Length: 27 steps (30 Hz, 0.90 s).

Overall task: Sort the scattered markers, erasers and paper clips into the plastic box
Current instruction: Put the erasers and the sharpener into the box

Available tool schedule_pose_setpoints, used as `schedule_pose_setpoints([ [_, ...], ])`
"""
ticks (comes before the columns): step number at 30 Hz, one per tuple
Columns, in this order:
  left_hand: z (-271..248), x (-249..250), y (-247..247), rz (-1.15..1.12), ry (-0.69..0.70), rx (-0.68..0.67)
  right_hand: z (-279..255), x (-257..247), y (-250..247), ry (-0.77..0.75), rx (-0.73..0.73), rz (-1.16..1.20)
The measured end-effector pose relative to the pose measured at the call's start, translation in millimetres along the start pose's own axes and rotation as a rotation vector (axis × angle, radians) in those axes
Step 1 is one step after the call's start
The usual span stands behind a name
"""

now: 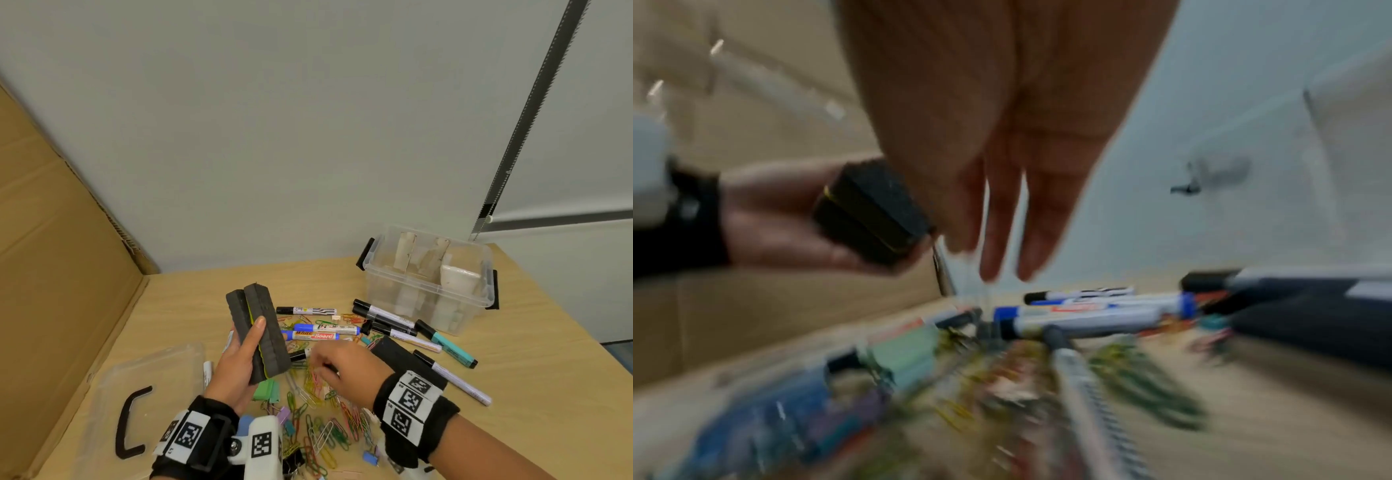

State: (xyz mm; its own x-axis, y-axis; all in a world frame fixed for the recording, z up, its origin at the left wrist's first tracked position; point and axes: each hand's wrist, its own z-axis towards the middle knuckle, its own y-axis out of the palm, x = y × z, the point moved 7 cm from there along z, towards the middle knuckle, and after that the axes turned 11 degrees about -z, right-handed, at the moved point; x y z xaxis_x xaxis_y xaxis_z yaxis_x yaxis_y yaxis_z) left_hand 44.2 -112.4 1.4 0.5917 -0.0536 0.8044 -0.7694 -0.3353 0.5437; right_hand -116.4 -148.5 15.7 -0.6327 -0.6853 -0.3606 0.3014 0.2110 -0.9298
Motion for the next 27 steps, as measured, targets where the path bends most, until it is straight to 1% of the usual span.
schedule_pose_setpoints([
  [1, -0.4, 0.9, -1.8, -0.006, -0.009, 0.001, -4.7, 7.1, 4.9, 0.021, -0.066, -0.099],
  [2, -0.2, 1.2, -4.8, -0.018, -0.017, -0.001, -10.2, 16.4, 2.6, 0.077, -0.073, -0.152],
  [5, 0.5, -3.2, -14.4, -0.057, -0.06, 0.015, -32.1, 57.8, -17.2, 0.337, 0.039, -0.224],
  [6, 0.5, -5.2, -16.8, -0.071, -0.069, 0.024, -42.7, 73.4, -19.5, 0.423, 0.022, -0.267],
  [7, 0.8, -7.5, -17.6, -0.086, -0.075, 0.031, -53.2, 88.4, -17.8, 0.495, -0.03, -0.319],
  [9, 0.7, -13.6, -13.4, -0.093, -0.087, 0.026, -73.9, 110.0, -9.3, 0.57, -0.156, -0.402],
  [12, 1.4, -24.9, 0.4, -0.092, -0.119, 0.003, -91.6, 122.9, 5.9, 0.559, -0.235, -0.429],
  [14, 2.5, -32.5, 10.0, -0.071, -0.129, 0.001, -95.3, 125.4, 9.2, 0.537, -0.241, -0.44],
  [16, 3.0, -40.6, 16.1, -0.043, -0.134, 0.014, -95.4, 123.8, 5.4, 0.504, -0.209, -0.424],
  [18, 2.0, -45.3, 20.9, -0.018, -0.117, 0.04, -93.8, 117.6, -8.0, 0.459, -0.116, -0.36],
  [22, -0.7, -49.4, 25.1, 0.004, -0.089, 0.096, -84.5, 111.1, -55.8, 0.356, 0.123, -0.059],
  [25, -2.4, -52.3, 22.4, 0.001, -0.069, 0.149, -72.1, 107.0, -106.7, 0.262, 0.288, 0.082],
  [27, -4.0, -53.6, 23.4, 0.006, -0.057, 0.171, -61.2, 105.0, -145.4, 0.214, 0.383, 0.1],
])
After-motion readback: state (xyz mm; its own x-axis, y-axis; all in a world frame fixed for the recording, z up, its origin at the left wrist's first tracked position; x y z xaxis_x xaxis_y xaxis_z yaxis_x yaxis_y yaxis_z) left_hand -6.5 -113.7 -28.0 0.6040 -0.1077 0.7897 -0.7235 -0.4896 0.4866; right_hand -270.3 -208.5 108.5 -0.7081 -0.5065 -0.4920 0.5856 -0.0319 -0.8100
